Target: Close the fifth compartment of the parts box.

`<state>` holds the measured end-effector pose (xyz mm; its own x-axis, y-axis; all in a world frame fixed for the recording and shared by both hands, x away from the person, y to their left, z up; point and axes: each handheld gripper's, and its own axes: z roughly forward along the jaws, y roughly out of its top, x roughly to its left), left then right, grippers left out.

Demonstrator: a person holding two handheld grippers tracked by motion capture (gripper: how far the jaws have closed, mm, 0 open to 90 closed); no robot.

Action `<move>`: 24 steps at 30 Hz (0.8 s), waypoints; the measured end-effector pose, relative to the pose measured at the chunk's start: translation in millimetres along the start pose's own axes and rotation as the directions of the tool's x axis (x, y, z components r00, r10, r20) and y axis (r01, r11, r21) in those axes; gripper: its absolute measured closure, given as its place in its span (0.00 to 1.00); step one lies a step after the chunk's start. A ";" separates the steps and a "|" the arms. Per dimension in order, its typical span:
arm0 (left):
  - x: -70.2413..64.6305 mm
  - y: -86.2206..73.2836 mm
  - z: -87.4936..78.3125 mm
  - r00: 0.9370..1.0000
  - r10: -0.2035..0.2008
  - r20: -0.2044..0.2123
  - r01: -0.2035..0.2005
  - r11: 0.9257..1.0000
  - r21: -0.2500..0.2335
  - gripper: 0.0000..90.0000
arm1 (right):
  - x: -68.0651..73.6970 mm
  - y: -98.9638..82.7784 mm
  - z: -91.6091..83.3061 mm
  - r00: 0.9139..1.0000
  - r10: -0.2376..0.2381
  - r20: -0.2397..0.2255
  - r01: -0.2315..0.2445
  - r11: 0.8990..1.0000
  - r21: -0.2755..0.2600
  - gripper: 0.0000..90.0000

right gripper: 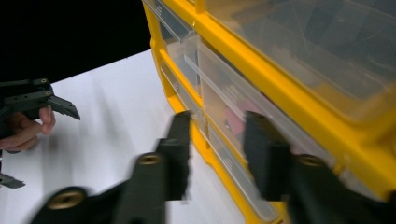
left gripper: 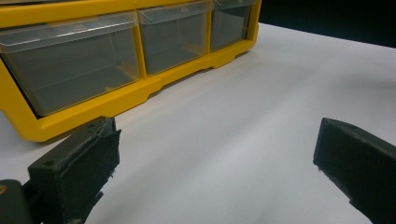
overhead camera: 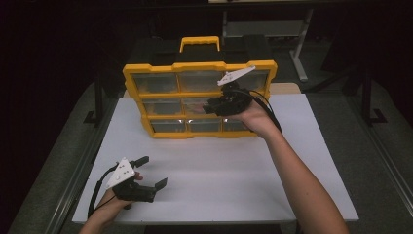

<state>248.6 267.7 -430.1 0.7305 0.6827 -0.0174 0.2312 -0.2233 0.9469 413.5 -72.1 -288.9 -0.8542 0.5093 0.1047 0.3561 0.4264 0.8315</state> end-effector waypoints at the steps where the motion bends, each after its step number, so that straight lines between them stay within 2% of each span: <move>1: 0.2 -0.2 0.0 1.000 -0.004 -0.002 0.004 1.000 -0.002 0.00 | -0.2 -3.8 -2.6 1.000 0.004 -0.004 -0.004 1.000 -0.010 0.56; 6: 0.9 0.1 -1.2 1.000 -0.008 -0.007 0.008 1.000 0.003 0.00 | 0.0 -18.4 -12.9 1.000 0.010 -0.005 -0.011 0.999 -0.032 0.45; 15: 4.1 -1.0 -1.1 1.000 0.006 -0.014 -0.006 1.000 0.010 0.00 | 6.1 -55.8 -30.7 1.000 0.011 0.016 -0.010 0.998 -0.066 0.32; 17: 4.3 -1.1 -1.3 1.000 -0.003 -0.016 0.003 1.000 0.007 0.00 | 7.3 -66.6 -33.8 1.000 0.011 0.030 -0.008 0.997 -0.075 0.30; 19: 4.6 -1.0 -1.6 1.000 -0.009 -0.016 0.009 1.000 0.002 0.00 | 7.8 -70.1 -34.6 0.999 0.014 0.034 -0.011 0.997 -0.076 0.28; 20: 4.7 -0.9 -1.7 1.000 -0.008 -0.018 0.008 1.000 0.005 0.00 | 8.4 -79.2 -36.1 0.999 0.017 0.043 -0.013 0.996 -0.084 0.26; 24: 5.2 -1.0 -1.7 1.000 -0.003 -0.019 0.003 1.000 0.006 0.00 | 10.8 -96.7 -38.1 0.999 0.017 0.046 -0.013 0.996 -0.092 0.20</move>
<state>251.1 272.7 -430.6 0.7172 0.6967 -0.0144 0.2377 -0.2252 0.9449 355.5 -136.3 -347.4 -0.8298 0.5502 0.0937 0.3305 0.3491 0.8769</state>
